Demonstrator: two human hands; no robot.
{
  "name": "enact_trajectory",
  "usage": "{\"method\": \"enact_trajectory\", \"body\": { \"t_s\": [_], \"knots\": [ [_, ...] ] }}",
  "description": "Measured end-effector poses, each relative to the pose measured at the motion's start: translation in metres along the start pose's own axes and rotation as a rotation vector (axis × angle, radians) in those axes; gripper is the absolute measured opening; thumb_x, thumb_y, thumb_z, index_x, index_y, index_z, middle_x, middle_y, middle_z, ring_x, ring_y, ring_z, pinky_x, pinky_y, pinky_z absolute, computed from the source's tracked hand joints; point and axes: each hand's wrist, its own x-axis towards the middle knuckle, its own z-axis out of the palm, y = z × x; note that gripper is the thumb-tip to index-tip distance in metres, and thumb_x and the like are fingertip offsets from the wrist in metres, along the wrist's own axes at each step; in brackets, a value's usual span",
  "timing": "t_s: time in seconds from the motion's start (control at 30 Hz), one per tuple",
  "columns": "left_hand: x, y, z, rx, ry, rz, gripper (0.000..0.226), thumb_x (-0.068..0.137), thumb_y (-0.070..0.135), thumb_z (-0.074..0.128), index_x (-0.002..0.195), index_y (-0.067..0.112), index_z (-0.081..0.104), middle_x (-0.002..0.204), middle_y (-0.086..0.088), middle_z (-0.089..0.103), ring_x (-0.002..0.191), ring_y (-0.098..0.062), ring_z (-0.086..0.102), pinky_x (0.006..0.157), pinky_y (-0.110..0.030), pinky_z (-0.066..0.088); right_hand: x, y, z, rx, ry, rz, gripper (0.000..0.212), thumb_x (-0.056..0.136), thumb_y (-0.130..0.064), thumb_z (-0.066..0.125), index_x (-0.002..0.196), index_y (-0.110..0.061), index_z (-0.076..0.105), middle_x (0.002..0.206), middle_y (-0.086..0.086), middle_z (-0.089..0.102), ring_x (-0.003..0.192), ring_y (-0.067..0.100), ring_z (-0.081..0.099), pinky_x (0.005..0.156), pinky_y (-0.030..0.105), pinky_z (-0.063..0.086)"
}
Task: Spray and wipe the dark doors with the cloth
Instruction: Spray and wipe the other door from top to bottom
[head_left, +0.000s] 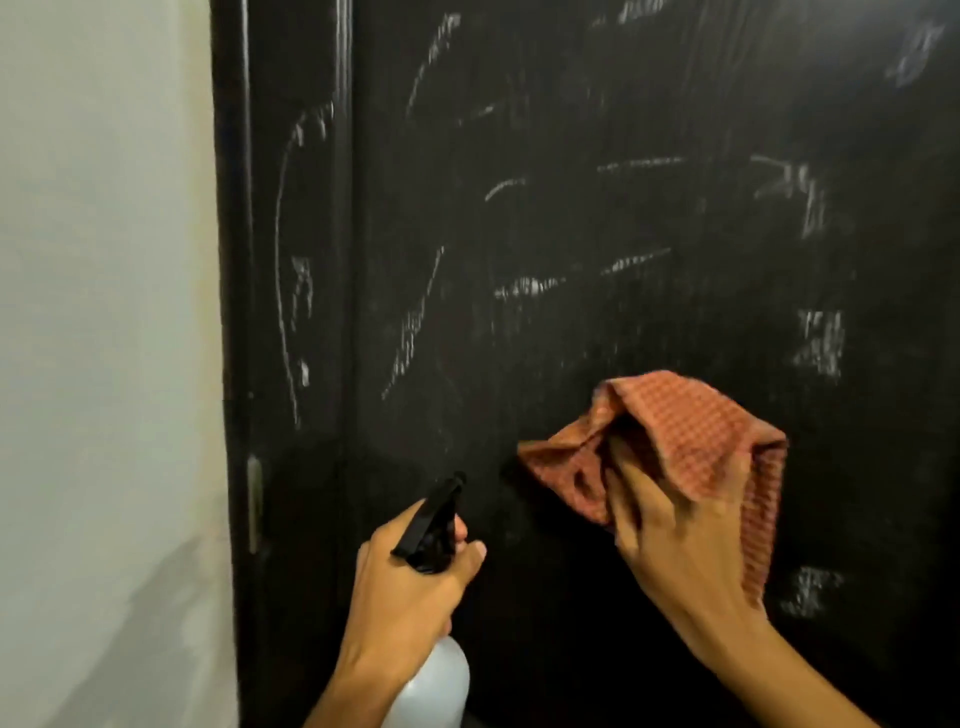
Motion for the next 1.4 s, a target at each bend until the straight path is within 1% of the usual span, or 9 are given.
{"method": "enact_trajectory", "body": {
  "t_s": [0.17, 0.33, 0.47, 0.57, 0.67, 0.87, 1.07, 1.27, 1.4],
  "knots": [
    [0.044, 0.079, -0.027, 0.047, 0.052, -0.058, 0.014, 0.085, 0.006, 0.081, 0.082, 0.010, 0.069, 0.056, -0.004, 0.060, 0.041, -0.016, 0.049, 0.045, -0.030, 0.047, 0.067, -0.019, -0.008, 0.027, -0.155, -0.460, 0.073, 0.065, -0.032, 0.076, 0.135, -0.026, 0.056, 0.144, 0.005, 0.046, 0.135, 0.042, 0.041, 0.109, 0.059, 0.022],
    [0.076, 0.118, -0.056, 0.057, 0.102, -0.111, 0.014, 0.085, 0.007, 0.082, 0.084, 0.011, 0.069, 0.061, -0.007, 0.062, 0.045, -0.017, 0.052, 0.048, -0.032, 0.050, 0.135, -0.036, -0.034, 0.105, -0.226, -0.032, 0.053, 0.085, -0.033, 0.058, 0.138, -0.032, 0.059, 0.122, 0.010, 0.067, 0.107, 0.040, 0.064, 0.102, 0.059, 0.040],
    [0.099, 0.133, -0.077, 0.063, 0.094, -0.094, 0.015, 0.084, 0.006, 0.082, 0.082, 0.011, 0.068, 0.061, -0.008, 0.063, 0.042, -0.013, 0.052, 0.045, -0.029, 0.047, 0.151, -0.052, -0.026, 0.069, -0.263, -0.554, 0.074, 0.070, -0.027, 0.066, 0.143, -0.032, 0.055, 0.146, 0.011, 0.056, 0.134, 0.034, 0.050, 0.117, 0.050, 0.022],
    [0.121, 0.146, -0.097, 0.051, 0.107, -0.064, 0.015, 0.084, 0.007, 0.082, 0.083, 0.012, 0.068, 0.066, -0.013, 0.066, 0.040, -0.009, 0.053, 0.042, -0.027, 0.048, 0.220, -0.047, -0.054, 0.020, -0.088, -0.318, 0.051, 0.081, -0.021, 0.064, 0.131, -0.026, 0.062, 0.123, 0.029, 0.063, 0.122, 0.052, 0.050, 0.118, 0.062, 0.014],
    [0.138, 0.160, -0.111, 0.022, 0.118, -0.076, 0.013, 0.085, 0.013, 0.082, 0.085, 0.014, 0.069, 0.066, -0.010, 0.067, 0.039, -0.007, 0.053, 0.041, -0.027, 0.049, 0.287, -0.058, -0.068, 0.012, -0.094, -0.131, 0.052, 0.085, -0.018, 0.072, 0.135, -0.028, 0.061, 0.114, 0.018, 0.066, 0.109, 0.044, 0.056, 0.097, 0.066, 0.045],
    [0.184, 0.203, -0.131, -0.028, 0.099, 0.017, 0.011, 0.090, 0.027, 0.078, 0.088, 0.018, 0.072, 0.070, -0.018, 0.069, 0.039, -0.011, 0.052, 0.042, -0.027, 0.049, 0.367, -0.064, -0.077, -0.122, -0.126, -0.849, 0.057, 0.085, -0.032, 0.050, 0.140, -0.027, 0.059, 0.141, 0.009, 0.061, 0.135, 0.042, 0.049, 0.116, 0.064, 0.025],
    [0.227, 0.262, -0.141, -0.139, 0.031, 0.108, 0.011, 0.091, 0.032, 0.077, 0.089, 0.021, 0.074, 0.084, -0.019, 0.074, 0.040, -0.017, 0.052, 0.047, -0.029, 0.050, 0.494, -0.053, -0.116, -0.237, -0.031, -0.322, 0.047, 0.096, -0.037, 0.044, 0.141, -0.030, 0.055, 0.135, 0.014, 0.060, 0.130, 0.048, 0.043, 0.109, 0.077, 0.021],
    [0.270, 0.330, -0.143, -0.181, 0.025, 0.158, 0.021, 0.086, 0.022, 0.083, 0.092, 0.006, 0.070, 0.080, -0.023, 0.073, 0.039, -0.019, 0.051, 0.048, -0.031, 0.049, 0.503, -0.066, -0.111, -0.310, -0.043, -0.821, 0.054, 0.096, -0.036, 0.047, 0.148, -0.026, 0.048, 0.155, 0.009, 0.046, 0.140, 0.040, 0.041, 0.110, 0.075, 0.022],
    [0.294, 0.370, -0.143, -0.214, 0.028, 0.154, 0.017, 0.087, 0.020, 0.082, 0.094, 0.011, 0.070, 0.086, -0.015, 0.075, 0.042, -0.014, 0.051, 0.051, -0.029, 0.051, 0.573, -0.046, -0.143, -0.302, 0.041, -0.266, 0.050, 0.099, -0.040, 0.039, 0.146, -0.026, 0.049, 0.150, 0.013, 0.049, 0.134, 0.047, 0.044, 0.109, 0.078, 0.020]
  ]
}}
